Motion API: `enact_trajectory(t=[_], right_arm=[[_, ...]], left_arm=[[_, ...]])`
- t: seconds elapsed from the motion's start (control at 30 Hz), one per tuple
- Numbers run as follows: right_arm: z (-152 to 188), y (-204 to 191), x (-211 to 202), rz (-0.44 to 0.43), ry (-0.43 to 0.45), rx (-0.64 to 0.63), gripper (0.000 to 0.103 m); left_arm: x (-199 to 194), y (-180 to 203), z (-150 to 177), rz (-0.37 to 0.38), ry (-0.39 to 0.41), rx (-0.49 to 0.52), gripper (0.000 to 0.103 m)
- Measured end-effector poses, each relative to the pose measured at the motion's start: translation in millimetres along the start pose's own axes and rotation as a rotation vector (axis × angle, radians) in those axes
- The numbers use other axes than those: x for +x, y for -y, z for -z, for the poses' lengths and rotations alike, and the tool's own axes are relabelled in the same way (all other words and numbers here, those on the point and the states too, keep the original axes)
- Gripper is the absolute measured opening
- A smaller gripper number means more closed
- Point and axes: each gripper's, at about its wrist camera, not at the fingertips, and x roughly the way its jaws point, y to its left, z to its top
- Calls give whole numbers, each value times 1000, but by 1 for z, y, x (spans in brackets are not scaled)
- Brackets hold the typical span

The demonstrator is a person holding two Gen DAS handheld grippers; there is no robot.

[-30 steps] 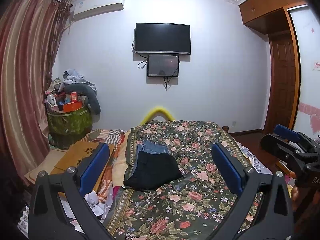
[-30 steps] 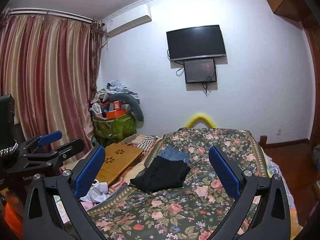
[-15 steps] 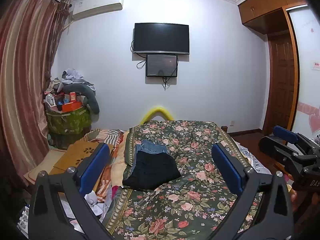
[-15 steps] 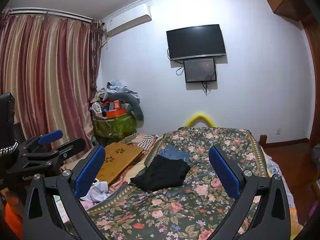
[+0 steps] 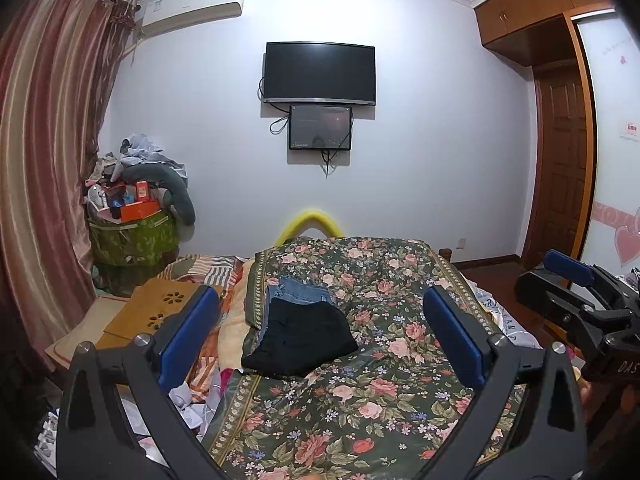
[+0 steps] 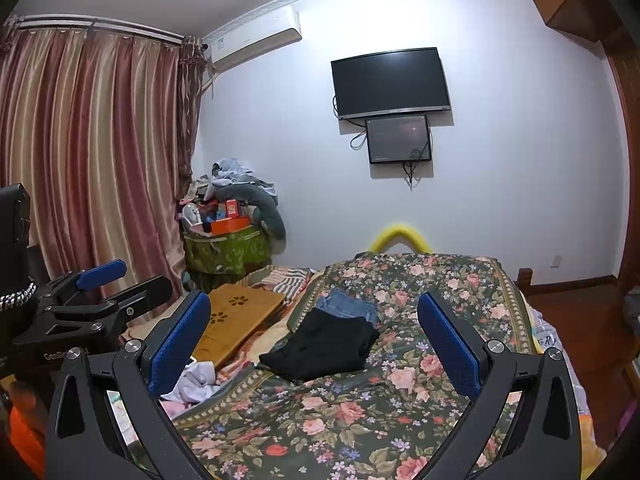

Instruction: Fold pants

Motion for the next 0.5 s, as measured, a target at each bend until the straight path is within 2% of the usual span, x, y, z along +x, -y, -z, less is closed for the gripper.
enact_trajectory(t=[0.5], right_arm=[[1,1,1,8,-5,1,103]], left_arm=[[1,0,4,9,-10,4,103]])
